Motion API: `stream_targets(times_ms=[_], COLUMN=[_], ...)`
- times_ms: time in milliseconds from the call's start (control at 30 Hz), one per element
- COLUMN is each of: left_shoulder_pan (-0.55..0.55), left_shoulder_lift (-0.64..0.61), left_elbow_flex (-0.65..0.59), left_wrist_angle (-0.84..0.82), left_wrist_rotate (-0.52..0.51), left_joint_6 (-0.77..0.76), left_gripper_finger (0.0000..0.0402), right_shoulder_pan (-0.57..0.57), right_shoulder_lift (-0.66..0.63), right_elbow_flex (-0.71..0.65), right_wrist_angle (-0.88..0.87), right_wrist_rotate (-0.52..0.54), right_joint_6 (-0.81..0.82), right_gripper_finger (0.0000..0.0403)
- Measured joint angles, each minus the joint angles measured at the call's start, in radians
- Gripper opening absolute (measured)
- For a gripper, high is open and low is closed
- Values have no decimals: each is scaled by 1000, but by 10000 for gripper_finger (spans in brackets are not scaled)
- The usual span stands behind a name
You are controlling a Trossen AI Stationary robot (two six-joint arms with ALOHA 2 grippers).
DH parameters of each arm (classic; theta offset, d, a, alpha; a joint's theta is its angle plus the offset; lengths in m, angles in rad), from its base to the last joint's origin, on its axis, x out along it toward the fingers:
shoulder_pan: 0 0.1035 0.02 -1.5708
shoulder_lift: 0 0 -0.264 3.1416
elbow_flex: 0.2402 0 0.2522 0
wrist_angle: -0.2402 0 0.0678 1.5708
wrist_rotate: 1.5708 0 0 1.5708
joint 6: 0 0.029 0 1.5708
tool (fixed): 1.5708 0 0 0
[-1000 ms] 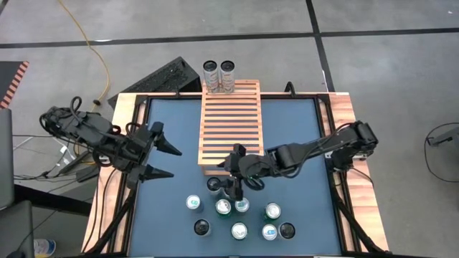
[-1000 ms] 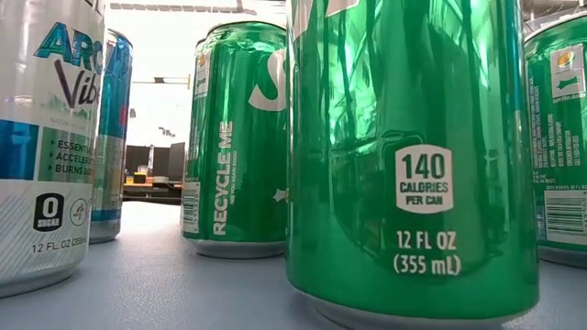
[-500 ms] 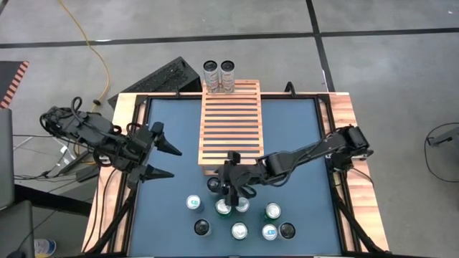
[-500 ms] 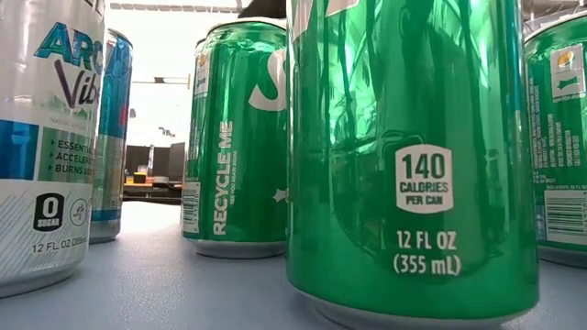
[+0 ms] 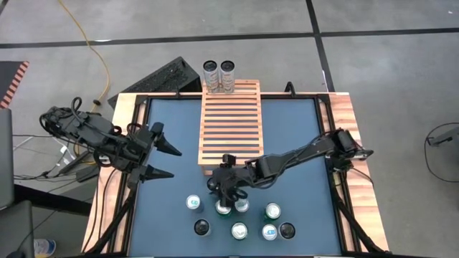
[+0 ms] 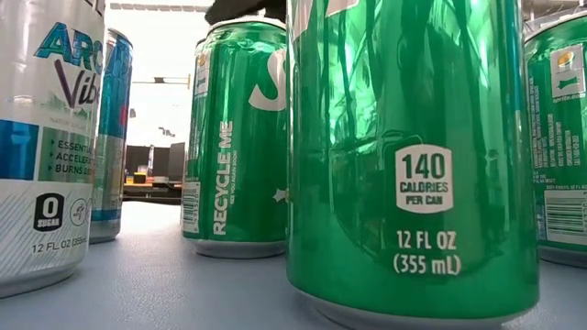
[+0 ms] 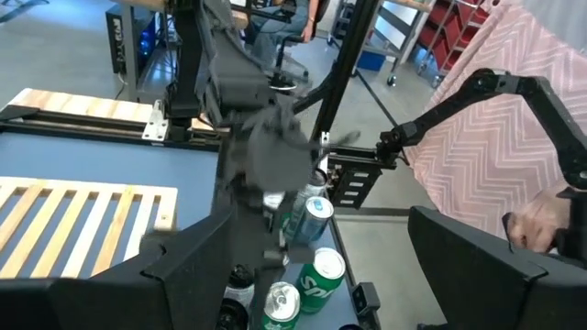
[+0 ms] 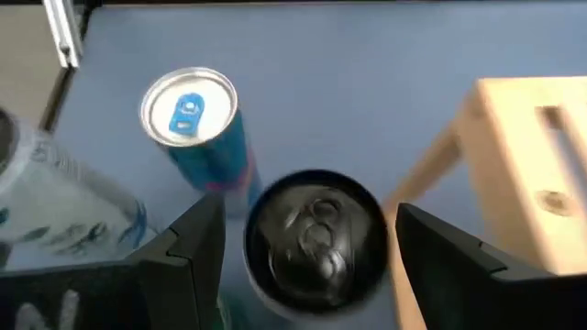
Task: Place canned beverage on shelf
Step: Put the white yellow soda can on the shelf aligned with the other white yellow soda can
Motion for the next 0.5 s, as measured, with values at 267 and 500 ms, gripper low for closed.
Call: stream_targets(times_ms=[267, 500], left_shoulder_pan=[0, 0], left_shoulder_lift=[0, 0], left_elbow_flex=[0, 0], left_wrist_angle=[-2, -2], left_wrist_rotate=[0, -1], left_joint_6=[0, 1], left_gripper_finger=[306, 306], right_shoulder_pan=[-8, -13], right_shoulder_lift=[1, 2], right_elbow_flex=[1, -1], right_wrist_angle=[-42, -38], right_wrist_rotate=[-2, -13], right_joint_6=[4, -20], right_gripper_finger=[266, 266])
